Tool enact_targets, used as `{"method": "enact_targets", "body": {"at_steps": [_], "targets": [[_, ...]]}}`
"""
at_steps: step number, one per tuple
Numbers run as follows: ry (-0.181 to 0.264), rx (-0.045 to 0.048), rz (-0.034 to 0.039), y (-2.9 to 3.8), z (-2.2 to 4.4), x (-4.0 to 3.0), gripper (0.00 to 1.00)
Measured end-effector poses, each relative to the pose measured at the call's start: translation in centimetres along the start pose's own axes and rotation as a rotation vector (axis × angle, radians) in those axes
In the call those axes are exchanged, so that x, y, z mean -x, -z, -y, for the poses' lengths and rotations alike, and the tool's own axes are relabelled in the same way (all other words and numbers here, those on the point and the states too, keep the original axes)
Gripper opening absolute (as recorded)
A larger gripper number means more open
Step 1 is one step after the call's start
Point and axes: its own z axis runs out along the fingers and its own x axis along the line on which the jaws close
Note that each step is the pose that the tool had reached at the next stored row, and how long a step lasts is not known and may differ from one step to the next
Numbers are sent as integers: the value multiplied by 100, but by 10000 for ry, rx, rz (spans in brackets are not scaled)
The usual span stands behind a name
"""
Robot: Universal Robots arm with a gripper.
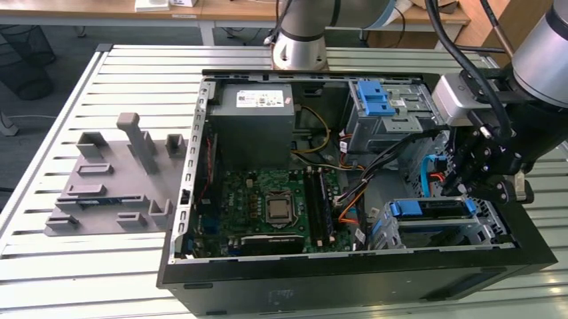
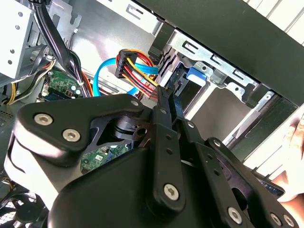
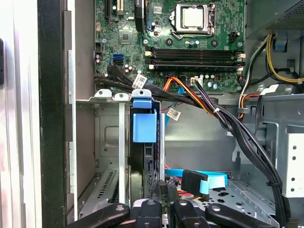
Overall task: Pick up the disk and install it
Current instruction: 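Insert the first disk wire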
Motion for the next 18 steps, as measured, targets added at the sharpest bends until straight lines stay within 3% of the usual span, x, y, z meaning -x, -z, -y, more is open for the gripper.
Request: {"method": "enact_targets", "body": {"at_steps": [8,18], "targets": [[-8,2,1,-3,1,-48,16],[-215,84,-11,-37,2,-71,16]]}}
